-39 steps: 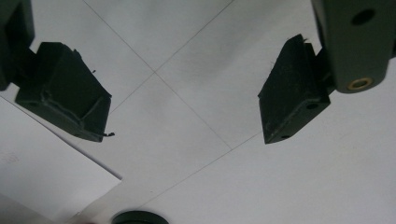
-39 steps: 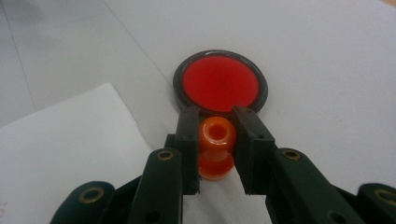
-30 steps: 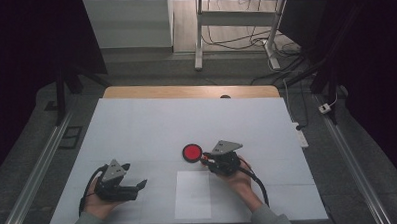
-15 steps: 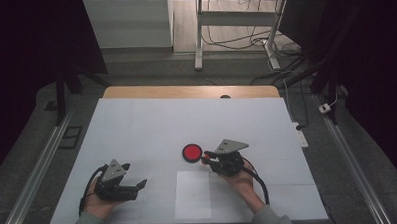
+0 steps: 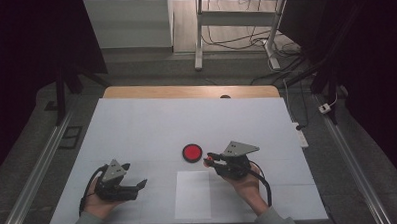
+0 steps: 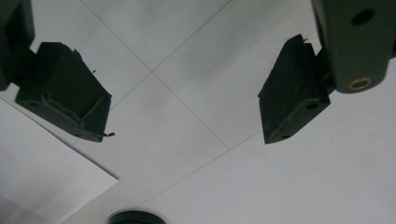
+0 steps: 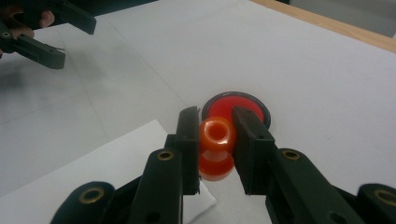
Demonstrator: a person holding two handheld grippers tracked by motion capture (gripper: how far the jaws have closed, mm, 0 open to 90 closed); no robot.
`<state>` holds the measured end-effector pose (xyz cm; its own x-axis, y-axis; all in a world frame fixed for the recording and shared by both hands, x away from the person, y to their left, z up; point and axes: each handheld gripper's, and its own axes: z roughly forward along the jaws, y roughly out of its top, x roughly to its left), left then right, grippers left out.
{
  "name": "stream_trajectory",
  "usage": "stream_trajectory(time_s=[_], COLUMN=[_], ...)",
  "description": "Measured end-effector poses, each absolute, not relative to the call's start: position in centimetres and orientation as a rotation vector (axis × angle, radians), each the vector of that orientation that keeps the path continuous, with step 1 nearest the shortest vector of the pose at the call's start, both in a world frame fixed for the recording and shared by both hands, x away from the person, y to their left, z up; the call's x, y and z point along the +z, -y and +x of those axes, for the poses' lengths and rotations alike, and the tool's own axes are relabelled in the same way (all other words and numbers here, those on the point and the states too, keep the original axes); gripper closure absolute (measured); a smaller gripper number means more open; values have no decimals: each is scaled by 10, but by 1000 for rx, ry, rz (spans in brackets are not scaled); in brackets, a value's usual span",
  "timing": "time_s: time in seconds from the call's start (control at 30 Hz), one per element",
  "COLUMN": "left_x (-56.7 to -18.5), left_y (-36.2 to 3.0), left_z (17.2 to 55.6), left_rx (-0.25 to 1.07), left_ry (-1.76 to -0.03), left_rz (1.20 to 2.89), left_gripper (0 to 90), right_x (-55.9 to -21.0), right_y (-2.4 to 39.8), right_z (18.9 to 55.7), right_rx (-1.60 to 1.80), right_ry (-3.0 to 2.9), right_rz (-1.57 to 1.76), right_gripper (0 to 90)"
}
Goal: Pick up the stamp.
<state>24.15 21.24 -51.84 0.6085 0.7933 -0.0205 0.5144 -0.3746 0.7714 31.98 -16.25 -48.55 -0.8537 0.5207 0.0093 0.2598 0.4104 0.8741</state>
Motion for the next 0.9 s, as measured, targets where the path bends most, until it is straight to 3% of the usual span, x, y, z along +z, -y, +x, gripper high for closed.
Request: stream_trajectory(time_s=[0.9], left_x=[-523], left_y=[-211], left_z=[243], left_rx=[460], left_ry=[-1027], left_rz=[2072], left_gripper=[169], right_x=[-482], right_y=[190], right_z=[289], right_rx=[1471], right_ry=[-2391], right_rz=[706], right_gripper=[722])
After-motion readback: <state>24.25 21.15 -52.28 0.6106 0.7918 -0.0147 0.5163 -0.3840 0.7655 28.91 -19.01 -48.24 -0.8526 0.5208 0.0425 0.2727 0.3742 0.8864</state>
